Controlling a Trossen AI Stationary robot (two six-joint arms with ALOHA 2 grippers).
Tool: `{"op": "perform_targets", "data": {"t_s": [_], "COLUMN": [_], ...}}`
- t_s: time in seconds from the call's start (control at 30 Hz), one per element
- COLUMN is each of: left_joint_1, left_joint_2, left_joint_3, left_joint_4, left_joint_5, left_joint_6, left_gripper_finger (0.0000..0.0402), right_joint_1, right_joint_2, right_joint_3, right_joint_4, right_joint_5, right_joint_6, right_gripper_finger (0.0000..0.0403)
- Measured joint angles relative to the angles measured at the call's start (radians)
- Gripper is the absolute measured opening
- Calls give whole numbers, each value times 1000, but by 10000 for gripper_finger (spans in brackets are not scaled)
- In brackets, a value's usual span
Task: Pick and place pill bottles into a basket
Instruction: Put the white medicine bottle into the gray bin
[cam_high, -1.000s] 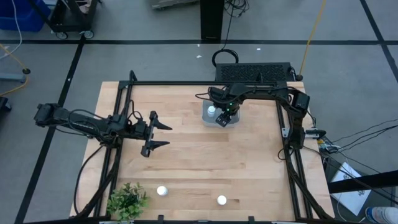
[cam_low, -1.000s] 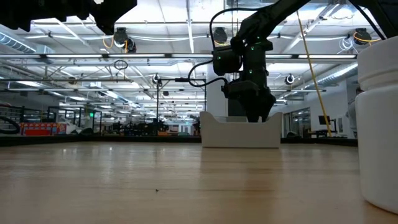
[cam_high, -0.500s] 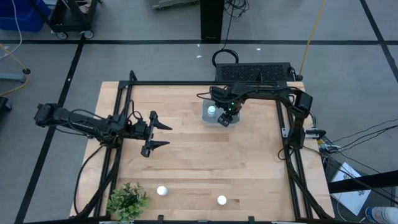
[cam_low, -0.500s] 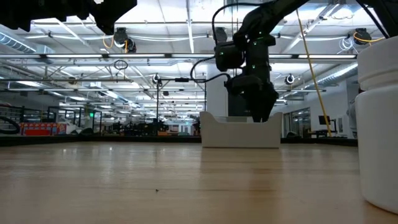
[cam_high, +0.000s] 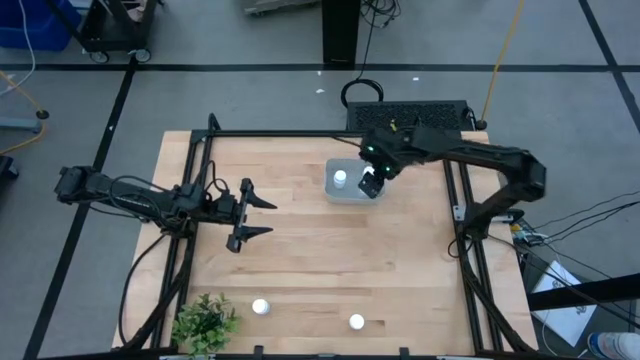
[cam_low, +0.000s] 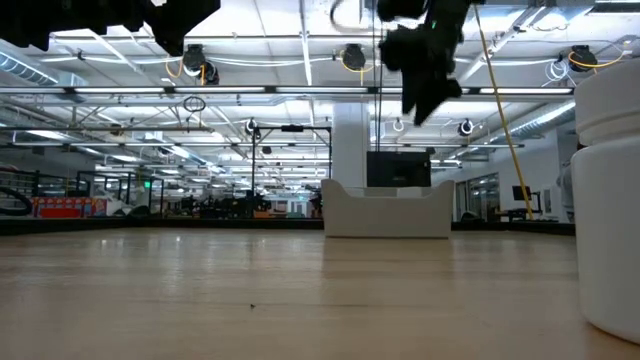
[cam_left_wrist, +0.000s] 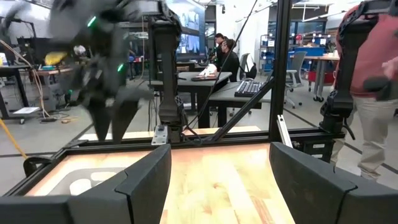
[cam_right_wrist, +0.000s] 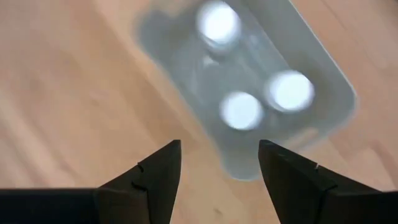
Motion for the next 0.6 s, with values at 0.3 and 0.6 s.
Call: {"op": "perform_targets", "data": {"t_s": [0.3,0.6], "left_joint_1": [0,0], "left_joint_2": [0,0], "left_joint_3": [0,0], "left_joint_4": [1,2], "left_joint_5": [1,3], "left_joint_6": [-24,-81], "left_gripper_finger": [274,273], "right_joint_1": [307,648], "right_joint_2": [-191,-248], "right_joint_3": [-1,-237], "right_joint_4": [263,919], "right_joint_5": [3,100], "right_joint_6": [93,-20], "right_gripper_finger": [208,208]}}
